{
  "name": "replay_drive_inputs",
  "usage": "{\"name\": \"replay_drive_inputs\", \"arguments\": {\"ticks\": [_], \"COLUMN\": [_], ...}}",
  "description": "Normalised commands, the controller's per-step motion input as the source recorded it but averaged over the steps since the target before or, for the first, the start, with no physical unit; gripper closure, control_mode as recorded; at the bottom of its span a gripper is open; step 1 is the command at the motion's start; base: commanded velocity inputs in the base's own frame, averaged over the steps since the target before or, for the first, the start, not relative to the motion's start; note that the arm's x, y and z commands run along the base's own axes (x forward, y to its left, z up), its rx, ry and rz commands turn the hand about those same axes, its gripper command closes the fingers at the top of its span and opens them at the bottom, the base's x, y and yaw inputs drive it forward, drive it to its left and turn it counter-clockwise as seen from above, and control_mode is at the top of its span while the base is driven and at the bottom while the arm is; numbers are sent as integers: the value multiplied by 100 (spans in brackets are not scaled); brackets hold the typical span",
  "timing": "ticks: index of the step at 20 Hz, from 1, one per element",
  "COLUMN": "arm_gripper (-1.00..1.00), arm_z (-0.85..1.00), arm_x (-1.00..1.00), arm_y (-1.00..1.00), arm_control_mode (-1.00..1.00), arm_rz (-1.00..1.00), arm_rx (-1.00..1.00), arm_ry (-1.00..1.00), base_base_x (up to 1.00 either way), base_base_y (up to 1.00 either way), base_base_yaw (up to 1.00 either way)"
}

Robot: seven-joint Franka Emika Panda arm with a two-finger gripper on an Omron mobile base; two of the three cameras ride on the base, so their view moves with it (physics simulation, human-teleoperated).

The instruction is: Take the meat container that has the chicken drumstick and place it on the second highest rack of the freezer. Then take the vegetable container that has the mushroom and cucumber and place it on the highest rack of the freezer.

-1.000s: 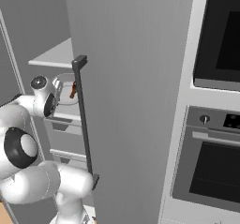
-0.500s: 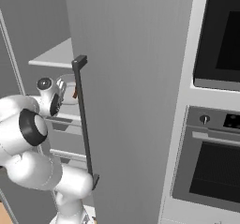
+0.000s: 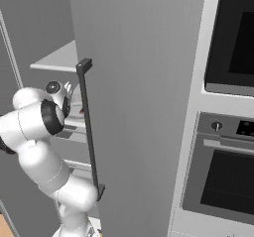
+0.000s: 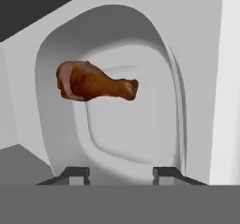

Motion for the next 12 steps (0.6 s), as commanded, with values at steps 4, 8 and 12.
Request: {"name": "replay_drive_inputs", "arguments": {"ticks": [4,8,12], "arm_gripper": [-100,-100,-100], "arm_z": [-4,0,4], "arm_x": [55,-29,-100], "arm_y": [0,27,39], "arm_control_mode": [-100,-100,-100], "arm_rz": [-9,-3,0], "arm_rx": [0,0,2], "arm_ry": [-6,-9,-15], "base_base_x": [0,0,0], "base_base_y": [0,0,0], "base_base_yaw": [0,0,0]}}
